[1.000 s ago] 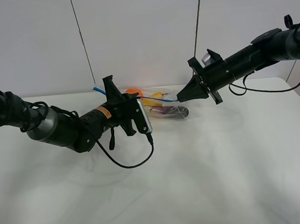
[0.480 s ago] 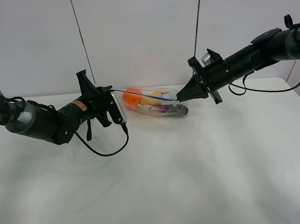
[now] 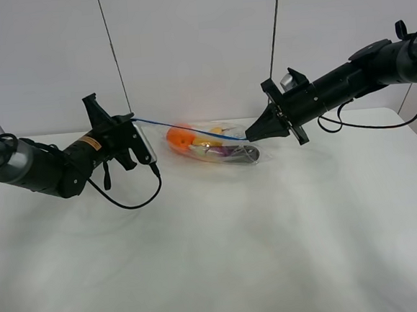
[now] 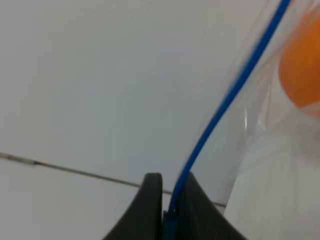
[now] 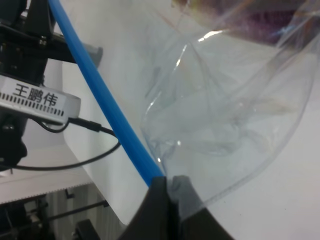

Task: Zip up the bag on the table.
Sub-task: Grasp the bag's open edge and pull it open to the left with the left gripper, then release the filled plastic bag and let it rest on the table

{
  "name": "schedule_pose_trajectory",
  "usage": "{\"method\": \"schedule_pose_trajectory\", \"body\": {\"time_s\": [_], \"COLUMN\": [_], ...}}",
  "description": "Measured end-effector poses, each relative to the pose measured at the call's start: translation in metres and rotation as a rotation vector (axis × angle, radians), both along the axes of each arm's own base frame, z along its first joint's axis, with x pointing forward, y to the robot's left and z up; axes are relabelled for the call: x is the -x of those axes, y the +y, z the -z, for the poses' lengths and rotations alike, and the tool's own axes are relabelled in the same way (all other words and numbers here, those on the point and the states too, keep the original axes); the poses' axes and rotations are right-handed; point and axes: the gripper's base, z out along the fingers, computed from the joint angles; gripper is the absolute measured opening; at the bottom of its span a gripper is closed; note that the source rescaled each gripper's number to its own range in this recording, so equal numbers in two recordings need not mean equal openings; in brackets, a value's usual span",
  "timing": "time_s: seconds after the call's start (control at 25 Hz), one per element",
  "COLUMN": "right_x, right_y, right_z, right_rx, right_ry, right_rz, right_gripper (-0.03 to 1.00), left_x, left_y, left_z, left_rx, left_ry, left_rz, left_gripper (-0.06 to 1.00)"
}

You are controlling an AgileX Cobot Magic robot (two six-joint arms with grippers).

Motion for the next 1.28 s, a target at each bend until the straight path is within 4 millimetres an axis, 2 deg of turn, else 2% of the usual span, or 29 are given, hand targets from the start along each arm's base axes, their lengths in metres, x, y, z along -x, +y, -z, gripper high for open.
{"method": "schedule_pose_trajectory", "body": {"time_s": [0.44, 0.52, 0.6, 0.68, 0.8, 0.88, 0.96, 1.08, 1.28], "right_x": [0.0, 0.0, 0.001, 0.001, 0.002, 0.002, 0.002, 0.002, 0.002], "right_y": [0.0, 0.0, -0.001, -0.001, -0.001, -0.001, -0.001, -0.001, -0.001], "right_z": [0.0, 0.0, 0.001, 0.001, 0.002, 0.002, 0.002, 0.002, 0.002], "right_rx": [-0.003, -0.003, 0.013, 0.019, 0.021, 0.022, 0.024, 0.024, 0.024], "right_ry": [0.001, 0.001, 0.003, 0.003, 0.004, 0.004, 0.004, 0.004, 0.004], "right_rz": [0.001, 0.001, -0.013, -0.017, -0.019, -0.02, -0.021, -0.022, -0.022], "right_gripper": [0.0, 0.0, 0.0, 0.0, 0.0, 0.0, 0.0, 0.0, 0.0], "left_x": [-0.001, -0.001, -0.001, -0.002, -0.002, -0.003, -0.004, -0.007, -0.008], "left_y": [0.003, 0.003, 0.007, 0.012, 0.013, 0.015, 0.023, 0.045, 0.079], "left_z": [0.0, 0.0, 0.0, 0.0, -0.001, -0.001, -0.001, -0.001, -0.001], "left_rx": [-0.002, -0.002, 0.025, 0.073, 0.137, 0.166, 0.197, 0.278, 0.522], "left_ry": [-0.003, -0.003, 0.002, 0.009, 0.016, 0.021, 0.025, 0.031, 0.044], "left_rz": [-0.003, -0.003, -0.034, -0.06, -0.07, -0.082, -0.103, -0.165, -0.272], "left_gripper": [0.0, 0.03, 0.12, 0.28, 0.61, 0.76, 0.83, 0.88, 0.97]}}
